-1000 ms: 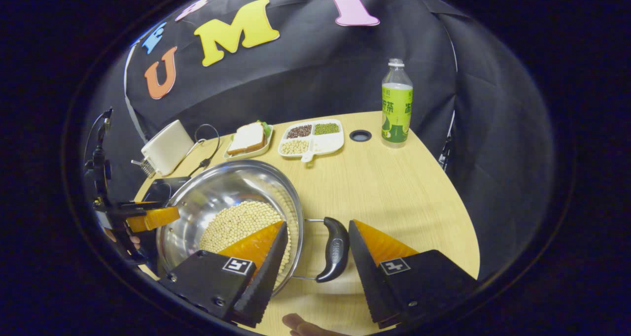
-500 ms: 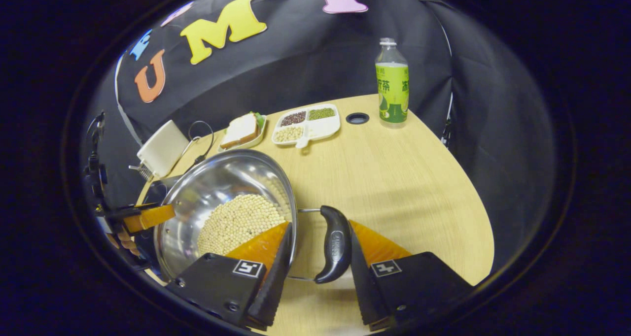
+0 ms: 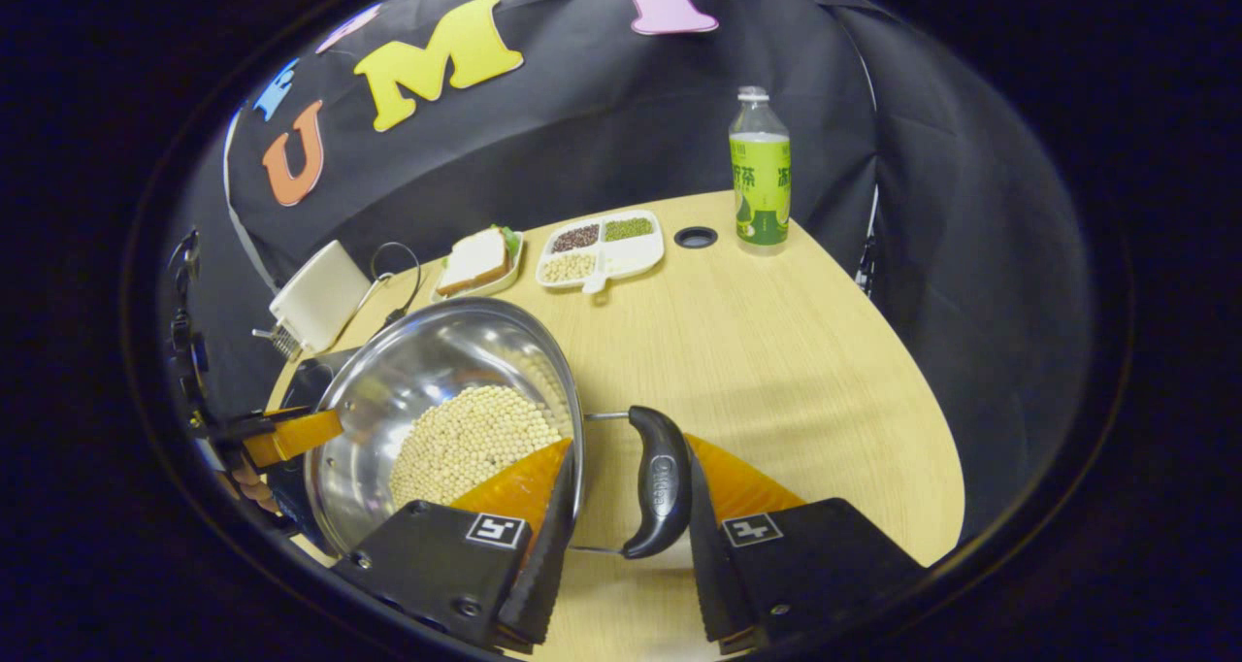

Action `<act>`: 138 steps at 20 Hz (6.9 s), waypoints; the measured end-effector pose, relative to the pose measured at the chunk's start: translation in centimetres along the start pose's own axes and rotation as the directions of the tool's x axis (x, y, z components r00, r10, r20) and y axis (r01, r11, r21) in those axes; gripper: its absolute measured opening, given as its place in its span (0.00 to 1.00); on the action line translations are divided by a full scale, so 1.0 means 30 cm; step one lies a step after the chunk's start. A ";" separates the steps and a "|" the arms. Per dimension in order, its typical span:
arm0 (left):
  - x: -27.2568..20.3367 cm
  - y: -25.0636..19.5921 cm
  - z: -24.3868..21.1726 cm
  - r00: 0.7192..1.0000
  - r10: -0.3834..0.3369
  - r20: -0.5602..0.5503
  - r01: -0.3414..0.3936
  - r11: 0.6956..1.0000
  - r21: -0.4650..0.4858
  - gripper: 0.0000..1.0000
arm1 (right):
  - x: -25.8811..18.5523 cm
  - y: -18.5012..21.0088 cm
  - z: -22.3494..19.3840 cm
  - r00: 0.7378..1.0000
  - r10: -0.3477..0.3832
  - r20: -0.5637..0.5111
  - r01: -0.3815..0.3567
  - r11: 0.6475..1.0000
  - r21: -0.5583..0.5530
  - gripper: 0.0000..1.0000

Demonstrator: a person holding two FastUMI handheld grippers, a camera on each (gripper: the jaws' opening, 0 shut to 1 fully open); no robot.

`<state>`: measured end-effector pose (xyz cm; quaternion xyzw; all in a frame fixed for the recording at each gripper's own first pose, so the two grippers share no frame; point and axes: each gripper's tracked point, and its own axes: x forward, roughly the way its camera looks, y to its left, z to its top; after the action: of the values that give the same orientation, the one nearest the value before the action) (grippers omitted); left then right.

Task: First push the handle of the pot to place it horizontally, then grasp the pot with both hands and set it on the induction cooktop.

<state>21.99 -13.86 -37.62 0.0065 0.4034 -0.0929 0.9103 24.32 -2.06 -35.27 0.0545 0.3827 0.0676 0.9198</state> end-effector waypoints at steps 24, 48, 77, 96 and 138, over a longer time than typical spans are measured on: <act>-0.519 0.590 0.160 0.977 0.082 0.196 -0.063 0.993 -0.098 0.55 | -0.310 0.722 0.110 0.989 0.094 0.112 -0.081 0.990 -0.114 0.58; -0.236 0.991 0.029 0.971 0.184 0.150 -0.159 0.973 -0.168 0.56 | 0.136 1.037 -0.006 0.985 0.151 0.086 -0.142 0.985 -0.100 0.60; -0.825 0.618 0.163 0.838 0.183 0.515 -0.154 0.983 -0.098 0.93 | -0.530 0.848 0.091 0.872 0.149 0.466 -0.066 0.980 -0.190 0.92; -1.392 0.170 0.109 0.677 0.121 0.726 -0.135 0.990 -0.039 0.93 | -1.374 0.567 -0.010 0.635 0.125 0.762 0.000 0.987 -0.163 0.98; -1.474 0.112 -0.020 0.649 0.119 0.752 -0.160 0.987 -0.018 0.93 | -1.387 0.525 -0.123 0.601 0.161 0.783 -0.023 0.983 -0.185 0.95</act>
<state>-6.93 -3.25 -5.70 0.0211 -0.0117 -0.0272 0.9993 -8.65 6.72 -6.48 0.0266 -0.0752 0.1133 0.9903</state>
